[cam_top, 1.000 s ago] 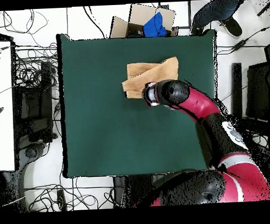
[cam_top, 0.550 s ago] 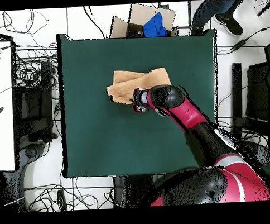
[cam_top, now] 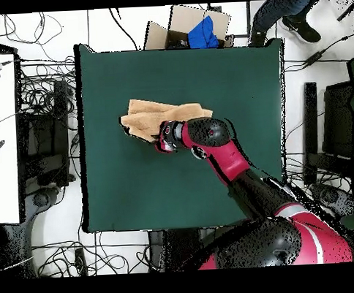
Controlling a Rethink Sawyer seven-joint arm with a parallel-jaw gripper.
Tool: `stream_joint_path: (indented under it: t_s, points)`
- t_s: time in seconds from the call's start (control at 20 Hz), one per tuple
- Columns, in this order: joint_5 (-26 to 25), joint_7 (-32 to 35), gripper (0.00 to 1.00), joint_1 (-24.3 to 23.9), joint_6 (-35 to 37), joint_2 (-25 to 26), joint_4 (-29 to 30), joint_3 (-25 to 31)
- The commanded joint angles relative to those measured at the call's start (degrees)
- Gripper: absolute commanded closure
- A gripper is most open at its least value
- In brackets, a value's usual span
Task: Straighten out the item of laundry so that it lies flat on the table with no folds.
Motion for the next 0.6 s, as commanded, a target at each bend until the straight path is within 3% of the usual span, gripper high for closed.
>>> stream_joint_path:
  t_s: [0.05, 0.25, 0.3, 0.35, 0.6]
  points:
    - [8.24, 8.32, 1.0, 1.77, -7.87, 1.7, 6.38, 7.67]
    - [2.08, 2.18, 1.0, 2.12, -19.49, 11.14, 0.36, 5.15]
    - [1.15, 1.35, 1.0, 1.99, -19.67, 11.47, 0.1, 4.9]
    - [0.16, 0.91, 0.0, 1.59, -19.71, 11.88, -0.21, 4.29]
    - [-2.4, -0.09, 0.0, 1.81, -21.48, 12.67, -1.22, 3.49]
